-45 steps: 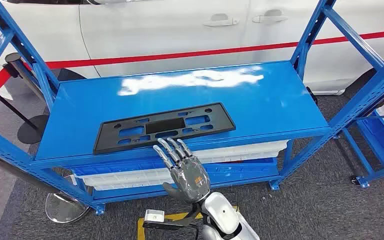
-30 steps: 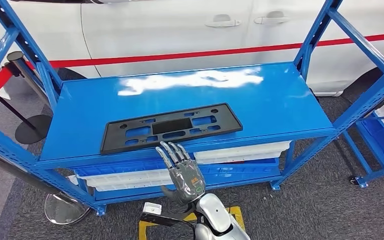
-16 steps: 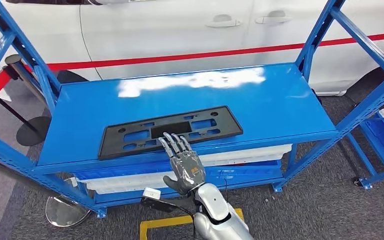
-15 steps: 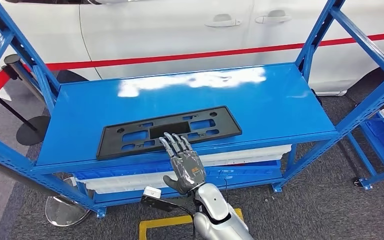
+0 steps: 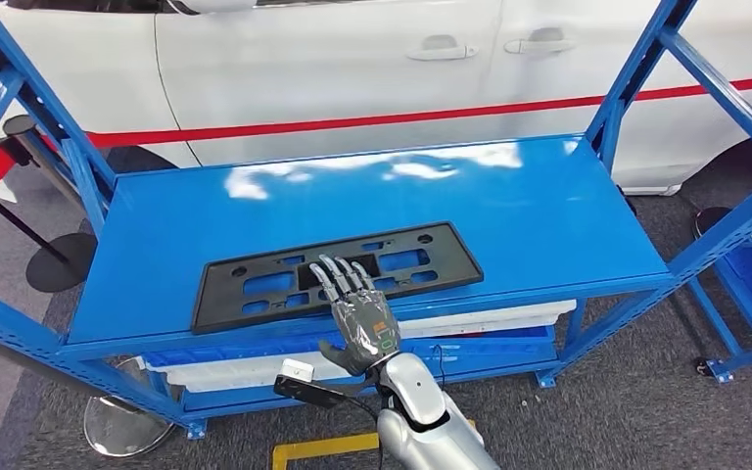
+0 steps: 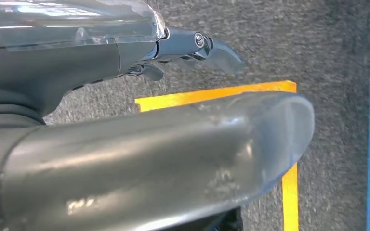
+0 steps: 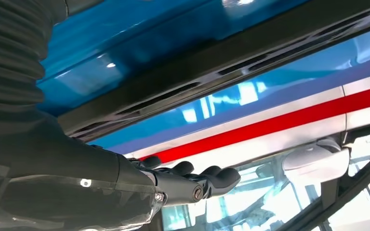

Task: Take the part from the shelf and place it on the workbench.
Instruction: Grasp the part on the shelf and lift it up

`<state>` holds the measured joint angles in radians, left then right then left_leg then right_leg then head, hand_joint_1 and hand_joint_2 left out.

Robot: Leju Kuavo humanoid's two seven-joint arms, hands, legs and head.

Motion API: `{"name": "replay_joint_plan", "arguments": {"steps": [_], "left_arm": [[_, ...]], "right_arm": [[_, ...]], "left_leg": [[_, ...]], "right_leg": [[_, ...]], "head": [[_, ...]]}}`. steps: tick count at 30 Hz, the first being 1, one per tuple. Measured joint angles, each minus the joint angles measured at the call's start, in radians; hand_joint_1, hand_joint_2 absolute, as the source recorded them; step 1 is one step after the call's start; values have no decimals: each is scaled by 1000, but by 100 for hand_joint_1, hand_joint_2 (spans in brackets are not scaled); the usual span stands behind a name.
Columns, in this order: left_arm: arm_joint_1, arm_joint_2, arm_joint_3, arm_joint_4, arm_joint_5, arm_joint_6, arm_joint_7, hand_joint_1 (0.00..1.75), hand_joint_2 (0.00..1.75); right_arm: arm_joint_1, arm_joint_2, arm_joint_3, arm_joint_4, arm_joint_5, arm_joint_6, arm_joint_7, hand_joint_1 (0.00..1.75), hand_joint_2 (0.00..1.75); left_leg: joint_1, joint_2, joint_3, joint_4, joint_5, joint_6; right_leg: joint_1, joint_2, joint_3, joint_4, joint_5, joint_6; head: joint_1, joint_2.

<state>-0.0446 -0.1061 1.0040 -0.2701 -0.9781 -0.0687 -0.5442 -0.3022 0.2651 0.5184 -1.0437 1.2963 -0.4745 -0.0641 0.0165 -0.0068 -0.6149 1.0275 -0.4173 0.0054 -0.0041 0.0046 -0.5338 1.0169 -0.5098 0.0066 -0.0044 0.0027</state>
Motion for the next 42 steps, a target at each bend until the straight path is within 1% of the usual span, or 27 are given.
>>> {"name": "replay_joint_plan", "arguments": {"steps": [2,4,5,6,7,8,9,10,11,13,16,18,20,21,22,23,24,26,27,29,35,36,37,39,40,41,42], "left_arm": [[0,0,1,0,0,0,0,0,0],[-2,1,1,0,0,0,0,0,0],[-2,1,1,0,0,0,0,0,0],[-2,2,1,0,0,0,0,0,0],[-2,2,1,0,0,0,0,0,0],[-2,2,1,0,0,0,0,0,0],[-2,2,2,0,-1,0,0,0,0],[-2,1,2,0,-3,0,0,0,0],[-2,1,2,0,-5,0,-1,0,0],[-3,1,2,0,-9,0,-2,0,0],[-3,2,3,0,-19,0,-5,0,0],[-5,3,4,0,-28,-1,-8,0,0],[-5,3,5,0,-40,-4,-11,0,0],[-5,4,7,0,-44,-7,-12,0,0],[-5,5,10,0,-48,-10,-14,0,0],[-6,6,13,0,-52,-12,-15,0,0],[-7,8,16,0,-55,-14,-16,0,0],[-10,11,23,0,-61,-15,-17,0,0],[-12,12,26,0,-62,-15,-17,0,0],[-13,13,32,0,-63,-16,-17,0,0],[-13,14,37,0,-63,-17,-17,0,0],[-13,14,40,0,-63,-18,-17,0,0],[-13,15,44,0,-64,-19,-17,0,0],[-15,19,60,0,-69,-27,-17,0,0],[-15,21,67,0,-72,-30,-17,0,0],[-15,22,73,0,-74,-33,-17,0,0],[-15,22,75,0,-74,-33,-17,0,0]], "right_arm": [[-3,0,0,0,0,-1,0,0,175],[-6,0,0,2,0,-1,0,0,175],[-6,0,0,4,0,-1,0,0,175],[-6,0,0,5,0,0,0,0,175],[-6,0,0,7,0,0,0,0,175],[-6,0,0,8,0,0,0,0,175],[-6,0,0,8,0,0,0,0,175],[-7,0,0,8,0,0,1,0,175],[-9,0,0,8,0,0,1,0,175],[-12,1,-1,9,0,0,5,0,175],[-19,4,-4,15,7,-1,22,0,175],[-38,9,-8,29,30,-4,45,0,175],[-63,15,-15,55,70,-9,77,0,175],[-77,18,-19,72,94,-11,95,0,175],[-91,21,-24,90,119,-12,113,0,175],[-107,24,-28,108,144,-12,129,41,175],[-125,28,-31,127,168,-10,145,85,175],[-162,33,-40,163,207,3,173,172,175],[-179,35,-45,181,223,15,185,175,175],[-200,37,-53,209,244,41,201,175,175],[-208,39,-58,222,253,53,209,174,175],[-213,40,-60,229,257,59,213,174,175],[-222,40,-63,243,262,66,221,173,175],[-248,38,-67,309,271,77,244,174,175],[-259,35,-67,341,272,78,252,174,175],[-268,33,-67,367,273,78,255,175,175],[-275,33,-67,378,273,78,255,175,175]], "left_leg": [[4,1,5,-6,0,14],[3,2,6,-7,-3,21],[2,3,7,-7,-4,23],[2,2,8,-7,-6,23],[1,2,10,-7,-7,23],[1,0,13,-7,-9,21],[1,-1,17,-7,-10,19],[0,-1,18,-5,-12,15],[-2,-2,18,-5,-13,11],[-3,-1,17,-5,-14,-1],[-1,1,16,5,-25,-17],[2,1,-23,94,-78,-26],[3,1,-88,230,-139,-33],[4,1,-107,270,-147,-35],[4,1,-109,273,-136,-36],[4,1,-91,235,-107,-36],[5,2,-58,166,-69,-36],[4,1,1,44,-25,-29],[2,0,14,15,-19,-23],[-2,-1,14,8,-21,-11],[-3,-1,13,8,-21,-6],[-2,-1,14,5,-18,-2],[0,0,14,3,-16,4],[2,1,15,-2,-13,18],[1,2,15,-2,-14,21],[-1,1,16,-2,-14,21],[-1,1,17,-2,-15,20]], "right_leg": [[-2,0,-28,63,-40,10],[-4,-1,-98,194,-97,16],[-5,-1,-132,251,-113,18],[-6,-1,-153,278,-109,19],[-7,-1,-155,267,-85,18],[-7,-2,-136,216,-46,14],[-6,-2,-106,145,-4,9],[-4,-3,-77,78,25,3],[-1,-4,-56,30,42,-2],[6,-3,-47,2,44,-8],[-1,-1,-42,-10,52,-22],[-5,-3,-38,-16,56,-30],[-4,-4,-39,-15,55,-34],[-3,-4,-39,-14,55,-34],[-2,-3,-39,-13,54,-34],[-3,-2,-39,-11,53,-33],[-3,-1,-39,-7,51,-31],[0,1,-42,3,45,-22],[2,2,-45,6,43,-17],[2,2,-48,6,44,-10],[1,2,-46,3,46,-5],[0,2,-47,7,43,-2],[-1,1,-61,36,24,3],[-2,0,-133,174,-28,12],[-2,-1,-156,212,-33,12],[-1,-1,-156,204,-13,8],[1,-1,-124,132,22,0]], "head": [[3,0],[5,0],[5,0],[5,0],[5,0],[5,0],[6,0],[5,0],[5,0],[5,0],[5,0],[3,0],[1,0],[2,0],[2,0],[1,0],[1,0],[1,0],[1,0],[1,0],[2,0],[2,0],[3,0],[5,0],[6,0],[6,0],[6,0]]}}
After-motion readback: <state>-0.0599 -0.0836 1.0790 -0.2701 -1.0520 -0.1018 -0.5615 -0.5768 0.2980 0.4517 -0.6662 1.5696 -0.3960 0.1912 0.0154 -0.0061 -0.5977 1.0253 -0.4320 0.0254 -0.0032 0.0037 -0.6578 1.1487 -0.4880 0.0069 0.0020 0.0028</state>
